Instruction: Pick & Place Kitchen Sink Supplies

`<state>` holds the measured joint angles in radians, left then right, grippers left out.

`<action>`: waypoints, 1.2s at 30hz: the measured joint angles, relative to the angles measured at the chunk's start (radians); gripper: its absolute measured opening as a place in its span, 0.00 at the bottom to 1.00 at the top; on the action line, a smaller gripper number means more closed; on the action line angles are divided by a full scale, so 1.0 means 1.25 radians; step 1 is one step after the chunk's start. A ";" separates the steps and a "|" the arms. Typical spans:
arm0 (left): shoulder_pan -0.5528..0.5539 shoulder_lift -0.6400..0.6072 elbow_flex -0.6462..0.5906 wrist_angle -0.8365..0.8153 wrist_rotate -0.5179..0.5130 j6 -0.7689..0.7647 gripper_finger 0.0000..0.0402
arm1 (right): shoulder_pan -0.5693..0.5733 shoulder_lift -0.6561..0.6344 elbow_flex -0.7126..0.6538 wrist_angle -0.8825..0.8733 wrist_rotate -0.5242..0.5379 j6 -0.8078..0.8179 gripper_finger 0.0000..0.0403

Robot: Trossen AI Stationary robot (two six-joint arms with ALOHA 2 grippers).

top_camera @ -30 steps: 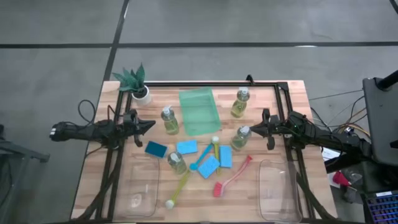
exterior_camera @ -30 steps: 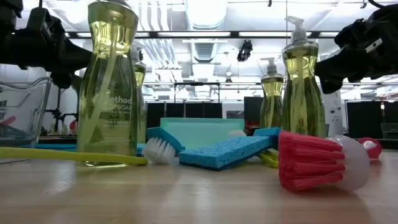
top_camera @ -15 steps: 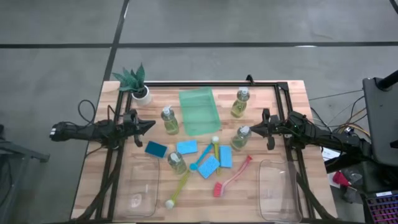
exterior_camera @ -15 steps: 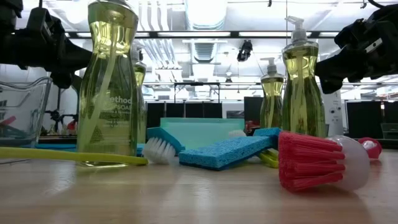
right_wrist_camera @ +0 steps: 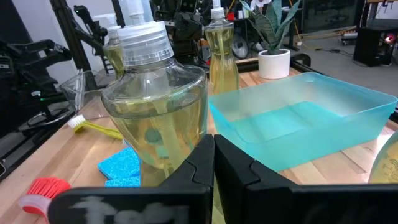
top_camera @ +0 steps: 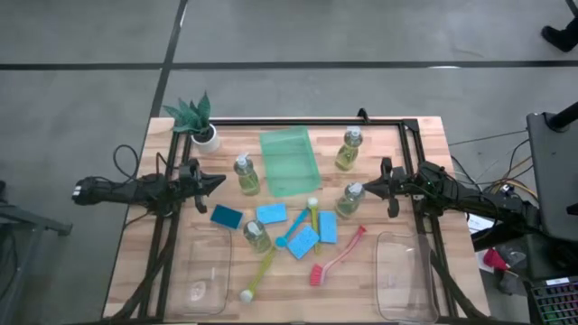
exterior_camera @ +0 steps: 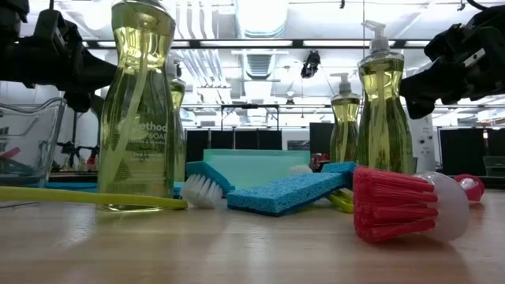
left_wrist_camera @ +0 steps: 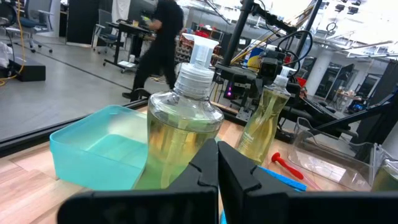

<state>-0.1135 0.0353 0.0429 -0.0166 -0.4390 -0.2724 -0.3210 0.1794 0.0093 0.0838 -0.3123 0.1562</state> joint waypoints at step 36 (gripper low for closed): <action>0.000 0.000 0.000 -0.003 0.000 0.000 0.00 | 0.000 0.040 0.091 0.028 0.359 0.510 0.22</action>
<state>-0.1135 0.0356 0.0425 -0.0204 -0.4390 -0.2723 -0.3210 0.2299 0.1236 0.1187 0.1359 0.7937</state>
